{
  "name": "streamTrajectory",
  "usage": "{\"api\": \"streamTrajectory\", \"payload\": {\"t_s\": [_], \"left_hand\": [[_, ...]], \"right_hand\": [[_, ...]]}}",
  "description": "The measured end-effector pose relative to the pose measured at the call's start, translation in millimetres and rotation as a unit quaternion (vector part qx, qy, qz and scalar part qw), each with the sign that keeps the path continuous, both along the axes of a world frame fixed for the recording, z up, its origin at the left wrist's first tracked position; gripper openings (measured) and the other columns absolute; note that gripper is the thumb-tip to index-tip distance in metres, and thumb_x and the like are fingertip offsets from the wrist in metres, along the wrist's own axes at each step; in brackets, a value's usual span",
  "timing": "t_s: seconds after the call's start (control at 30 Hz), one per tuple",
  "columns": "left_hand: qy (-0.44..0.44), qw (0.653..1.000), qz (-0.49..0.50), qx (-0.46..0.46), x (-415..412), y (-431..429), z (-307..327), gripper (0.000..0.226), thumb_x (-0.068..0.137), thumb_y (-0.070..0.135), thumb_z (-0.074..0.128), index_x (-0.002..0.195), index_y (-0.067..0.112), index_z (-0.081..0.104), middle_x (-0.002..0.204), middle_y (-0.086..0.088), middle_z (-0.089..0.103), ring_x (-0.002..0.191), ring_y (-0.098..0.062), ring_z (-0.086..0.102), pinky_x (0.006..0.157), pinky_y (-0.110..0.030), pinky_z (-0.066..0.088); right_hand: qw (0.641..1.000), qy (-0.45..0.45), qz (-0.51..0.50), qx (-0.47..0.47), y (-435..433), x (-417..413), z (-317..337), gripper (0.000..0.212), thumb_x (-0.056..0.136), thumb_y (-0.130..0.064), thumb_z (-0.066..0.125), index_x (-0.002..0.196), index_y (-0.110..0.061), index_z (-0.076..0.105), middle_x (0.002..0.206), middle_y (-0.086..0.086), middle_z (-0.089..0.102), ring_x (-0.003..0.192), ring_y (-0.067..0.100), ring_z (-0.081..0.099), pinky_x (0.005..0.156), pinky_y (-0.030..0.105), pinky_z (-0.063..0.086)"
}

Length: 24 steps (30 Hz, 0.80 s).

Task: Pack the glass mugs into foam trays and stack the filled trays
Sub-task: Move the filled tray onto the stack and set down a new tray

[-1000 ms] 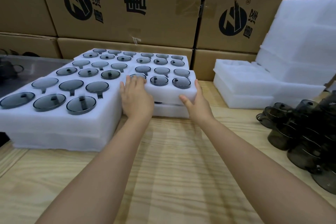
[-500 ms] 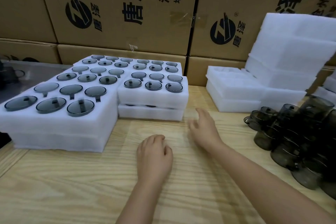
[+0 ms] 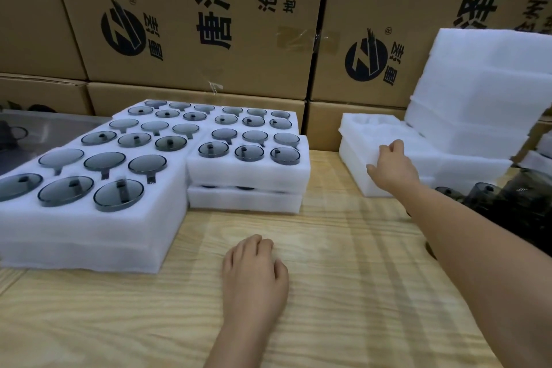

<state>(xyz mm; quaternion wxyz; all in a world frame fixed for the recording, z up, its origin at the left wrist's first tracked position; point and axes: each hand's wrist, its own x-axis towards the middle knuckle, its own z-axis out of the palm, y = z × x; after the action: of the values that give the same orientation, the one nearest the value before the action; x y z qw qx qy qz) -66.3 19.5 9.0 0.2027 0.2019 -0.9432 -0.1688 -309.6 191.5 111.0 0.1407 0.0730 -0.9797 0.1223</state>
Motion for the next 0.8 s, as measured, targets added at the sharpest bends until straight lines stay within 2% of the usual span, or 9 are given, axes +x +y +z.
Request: {"api": "streamTrajectory", "payload": {"t_s": [0.1, 0.33, 0.4, 0.5, 0.57, 0.63, 0.7, 0.73, 0.8], "left_hand": [[0.0, 1.0, 0.001, -0.003, 0, 0, -1, 0.043, 0.093, 0.039, 0.037, 0.134, 0.031, 0.044, 0.143, 0.015, 0.038, 0.134, -0.007, 0.029, 0.112, -0.025, 0.014], [0.007, 1.0, -0.002, -0.003, -1, -1, -2, 0.041, 0.092, 0.037, 0.04, 0.131, 0.029, 0.048, 0.14, 0.012, 0.043, 0.132, -0.01, 0.033, 0.111, -0.027, 0.017], [0.019, 0.999, -0.003, 0.027, -1, -2, 1, 0.04, 0.092, 0.037, 0.043, 0.13, 0.028, 0.05, 0.136, 0.011, 0.048, 0.13, -0.011, 0.037, 0.11, -0.028, 0.018], [0.084, 0.986, -0.012, 0.144, 1, -3, 7, 0.038, 0.094, 0.034, 0.048, 0.13, 0.024, 0.052, 0.13, 0.008, 0.058, 0.123, -0.013, 0.047, 0.107, -0.028, 0.026], [0.145, 0.95, -0.021, 0.276, 7, -4, 11, 0.033, 0.095, 0.031, 0.051, 0.127, 0.023, 0.054, 0.126, 0.003, 0.06, 0.111, -0.012, 0.054, 0.094, -0.021, 0.037], [0.22, 0.876, -0.015, 0.428, 18, -5, 15, 0.019, 0.097, 0.028, 0.05, 0.115, 0.027, 0.055, 0.119, 0.001, 0.062, 0.104, -0.01, 0.057, 0.081, -0.009, 0.039], [0.289, 0.782, 0.005, 0.553, 31, -5, 20, 0.012, 0.1, 0.026, 0.046, 0.104, 0.027, 0.056, 0.111, 0.0, 0.064, 0.108, -0.015, 0.058, 0.087, -0.016, 0.041], [0.31, 0.747, 0.012, 0.588, 38, -6, 22, 0.014, 0.101, 0.025, 0.042, 0.103, 0.026, 0.057, 0.107, 0.0, 0.065, 0.108, -0.016, 0.059, 0.09, -0.023, 0.042], [0.337, 0.71, 0.008, 0.618, 53, -7, 24, 0.022, 0.103, 0.025, 0.036, 0.111, 0.02, 0.056, 0.102, 0.001, 0.064, 0.101, -0.015, 0.06, 0.089, -0.027, 0.042]], "right_hand": [[0.999, 0.002, -0.031, 0.02, -3, -3, 3, 0.036, 0.095, -0.025, 0.053, 0.118, 0.001, 0.043, 0.126, 0.014, 0.034, 0.092, 0.033, 0.048, 0.065, 0.037, 0.039], [0.99, 0.065, -0.009, -0.127, -6, 28, 14, 0.037, 0.092, -0.024, 0.059, 0.118, 0.0, 0.047, 0.122, 0.015, 0.044, 0.1, 0.034, 0.053, 0.073, 0.033, 0.037], [0.975, 0.094, 0.015, -0.2, -4, 53, 18, 0.036, 0.09, -0.021, 0.058, 0.12, -0.002, 0.049, 0.123, 0.012, 0.044, 0.098, 0.029, 0.051, 0.074, 0.03, 0.034], [0.947, 0.154, 0.067, -0.274, 3, 106, 11, 0.034, 0.084, -0.009, 0.056, 0.116, -0.002, 0.051, 0.121, 0.01, 0.044, 0.097, 0.023, 0.048, 0.077, 0.027, 0.034], [0.93, 0.192, 0.097, -0.298, 9, 149, -2, 0.034, 0.077, 0.0, 0.058, 0.111, 0.0, 0.053, 0.112, 0.01, 0.047, 0.1, 0.025, 0.048, 0.081, 0.029, 0.036], [0.913, 0.214, 0.12, -0.327, 16, 190, -19, 0.035, 0.07, 0.009, 0.058, 0.103, -0.002, 0.055, 0.104, 0.003, 0.046, 0.098, 0.028, 0.05, 0.08, 0.039, 0.042], [0.904, 0.218, 0.134, -0.341, 22, 225, -37, 0.036, 0.065, 0.016, 0.057, 0.096, -0.003, 0.056, 0.102, -0.001, 0.047, 0.097, 0.029, 0.051, 0.075, 0.046, 0.045], [0.905, 0.218, 0.137, -0.339, 24, 239, -47, 0.034, 0.064, 0.018, 0.056, 0.092, -0.002, 0.055, 0.102, 0.0, 0.049, 0.097, 0.03, 0.052, 0.077, 0.043, 0.044], [0.911, 0.221, 0.136, -0.32, 27, 262, -63, 0.028, 0.065, 0.015, 0.052, 0.087, -0.001, 0.055, 0.102, 0.006, 0.055, 0.095, 0.033, 0.052, 0.081, 0.029, 0.036]]}}
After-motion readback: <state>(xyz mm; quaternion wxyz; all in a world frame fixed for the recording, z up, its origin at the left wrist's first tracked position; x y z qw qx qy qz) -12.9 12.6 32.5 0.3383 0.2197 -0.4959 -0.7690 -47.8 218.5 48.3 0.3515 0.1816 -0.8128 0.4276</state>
